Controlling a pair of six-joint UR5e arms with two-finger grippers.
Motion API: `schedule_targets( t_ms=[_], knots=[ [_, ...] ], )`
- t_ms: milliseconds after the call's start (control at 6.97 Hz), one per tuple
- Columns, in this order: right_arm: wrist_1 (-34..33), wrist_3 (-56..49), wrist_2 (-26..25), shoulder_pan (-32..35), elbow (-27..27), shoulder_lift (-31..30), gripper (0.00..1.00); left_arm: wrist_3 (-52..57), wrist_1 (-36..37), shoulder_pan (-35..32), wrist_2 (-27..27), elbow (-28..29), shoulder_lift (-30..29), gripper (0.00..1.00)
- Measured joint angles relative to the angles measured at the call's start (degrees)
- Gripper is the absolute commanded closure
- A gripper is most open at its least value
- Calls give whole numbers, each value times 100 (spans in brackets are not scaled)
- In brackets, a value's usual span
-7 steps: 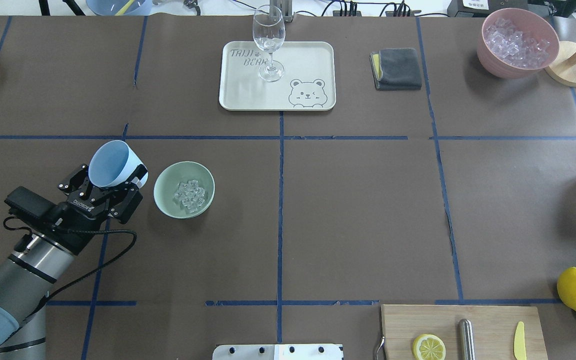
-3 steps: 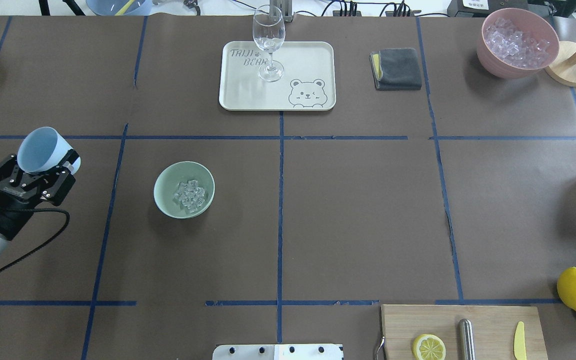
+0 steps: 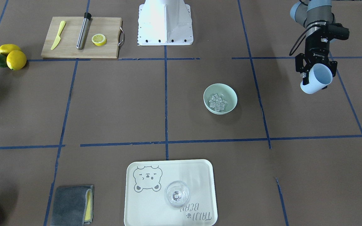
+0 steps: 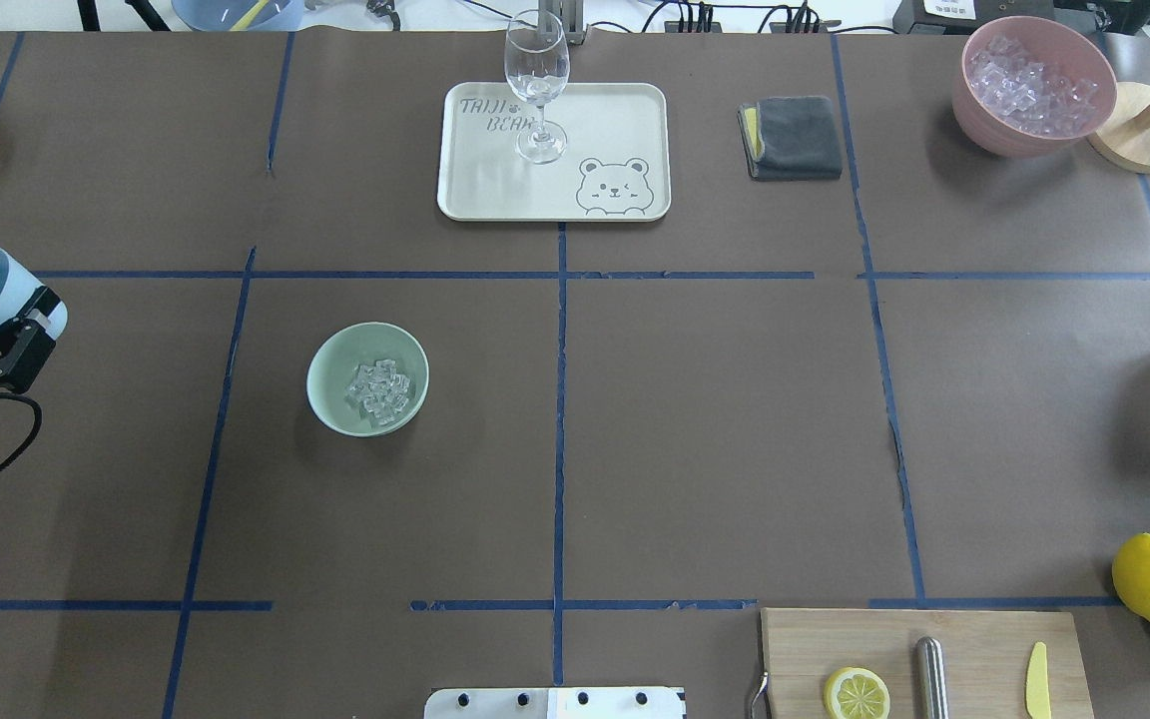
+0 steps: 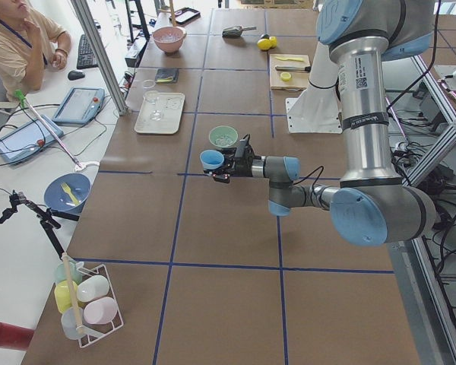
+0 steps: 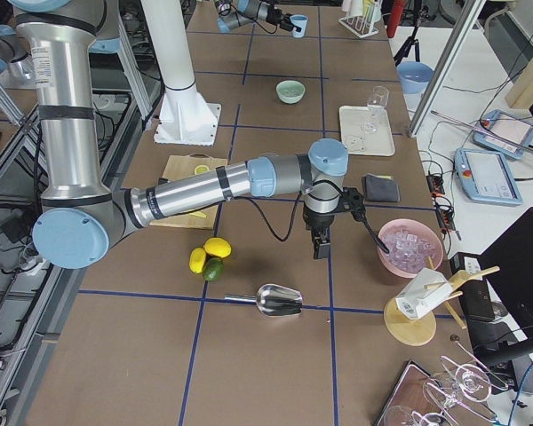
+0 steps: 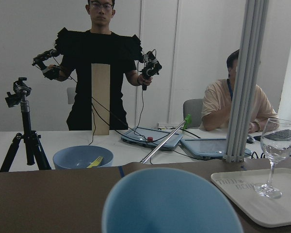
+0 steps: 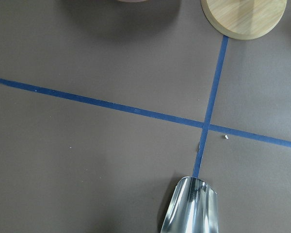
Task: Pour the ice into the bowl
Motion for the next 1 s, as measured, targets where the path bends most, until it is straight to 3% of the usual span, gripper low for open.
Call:
schedule_targets(
  t_ms=[573,1004],
  knots=[
    [0,10,6,0,10,7,0,-702,-99,-35,113,1010,-50,100],
    [0,17,7,0,12,13,0,-777,-19,26,492,1372,-268,100]
  ],
)
